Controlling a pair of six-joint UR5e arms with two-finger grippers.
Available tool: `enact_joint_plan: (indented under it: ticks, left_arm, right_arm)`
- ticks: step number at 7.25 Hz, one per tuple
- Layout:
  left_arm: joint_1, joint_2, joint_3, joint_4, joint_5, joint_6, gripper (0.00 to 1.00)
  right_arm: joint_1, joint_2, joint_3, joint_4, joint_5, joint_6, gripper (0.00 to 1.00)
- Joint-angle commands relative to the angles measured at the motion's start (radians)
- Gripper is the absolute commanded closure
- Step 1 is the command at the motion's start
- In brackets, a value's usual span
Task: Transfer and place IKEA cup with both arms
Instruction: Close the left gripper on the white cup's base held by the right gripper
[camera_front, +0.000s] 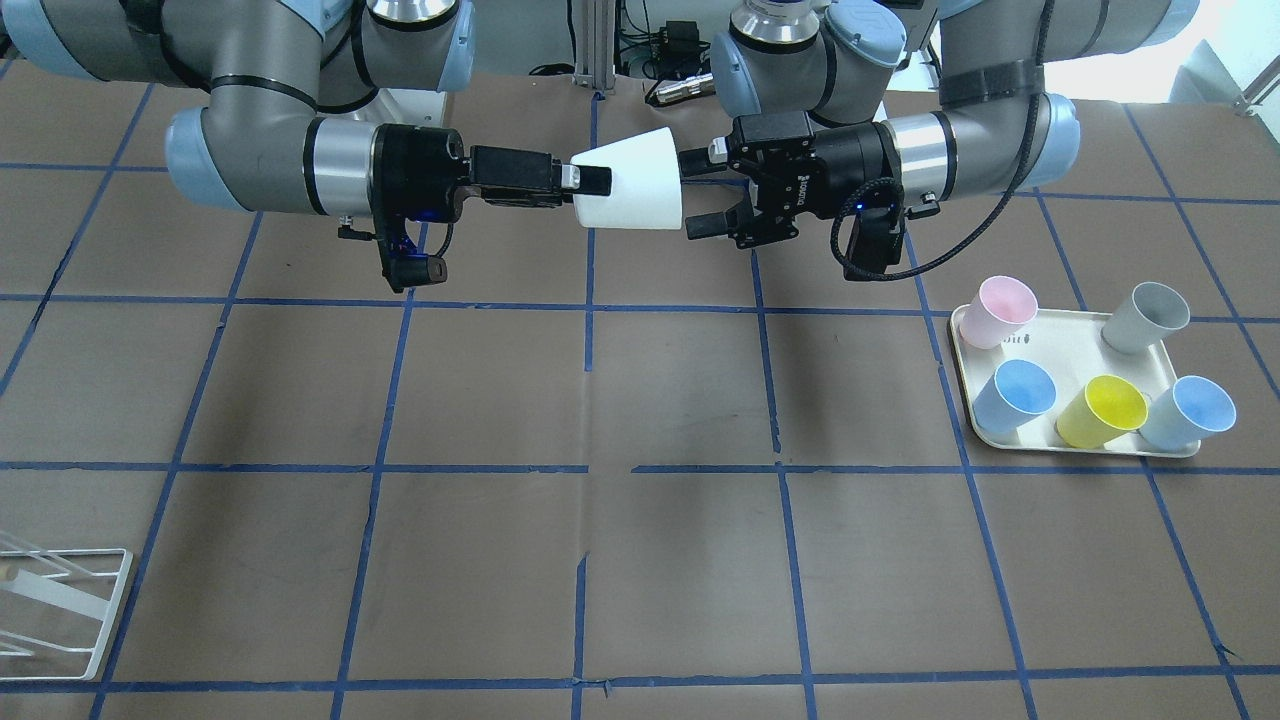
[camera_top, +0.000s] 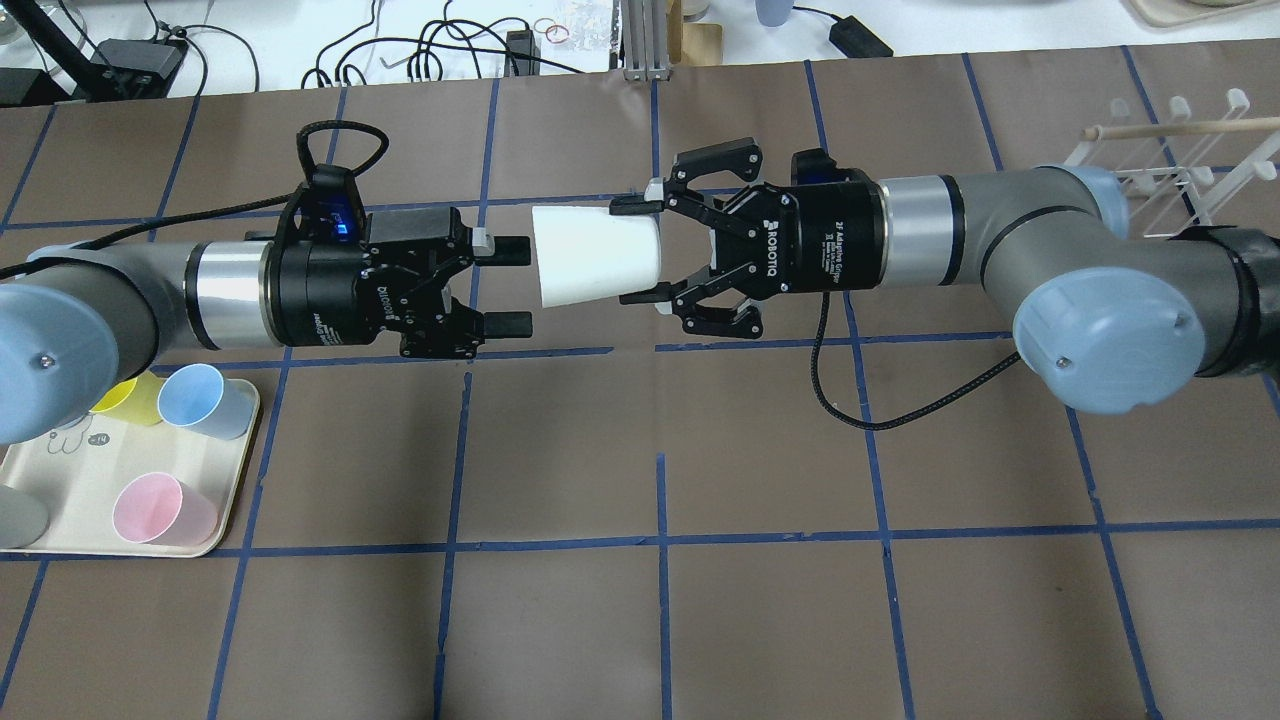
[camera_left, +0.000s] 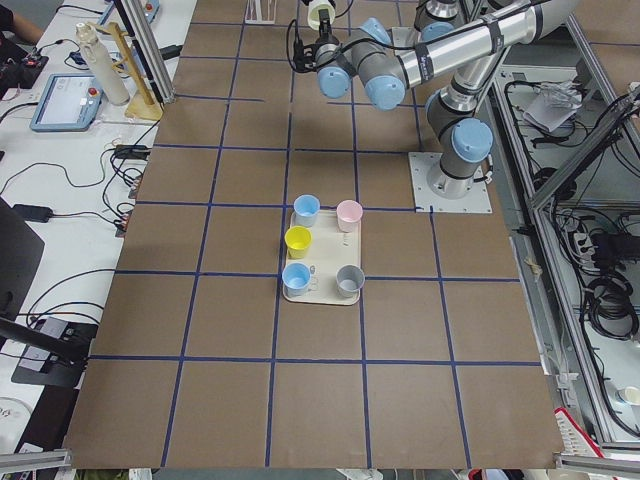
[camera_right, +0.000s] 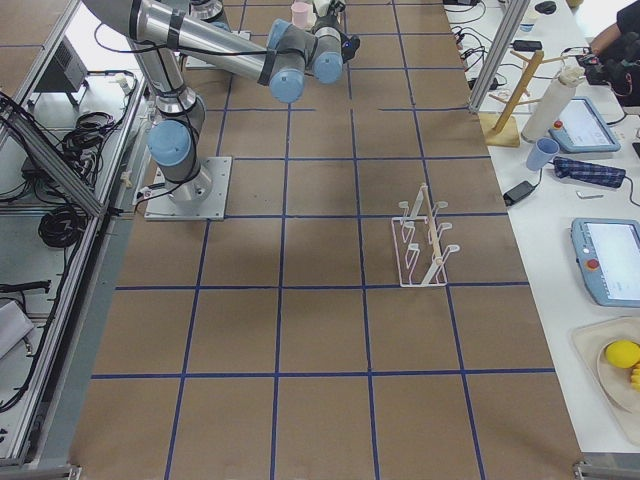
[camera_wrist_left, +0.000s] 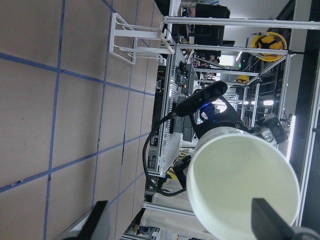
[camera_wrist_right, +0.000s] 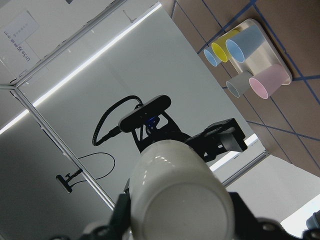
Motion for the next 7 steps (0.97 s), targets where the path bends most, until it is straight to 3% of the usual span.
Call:
enact_joint_plan:
  ticks: [1, 4, 7]
  left_arm:
    - [-0.027, -0.023, -0.003, 0.033, -0.022, -0.005, 0.0]
    - [-0.055, -0.018, -0.019, 0.065, -0.028, -0.004, 0.03]
    - [-0.055, -0.02, -0.033, 0.07, -0.073, -0.015, 0.4]
  right_arm:
    - [0.002, 0.0, -0.001, 0.006, -0.001, 0.003, 1.0]
    - [0.003, 0.0, 0.0, 0.006, -0.001, 0.005, 1.0]
    - [0.003, 0.005, -0.002, 0.007, -0.003, 0.008, 1.0]
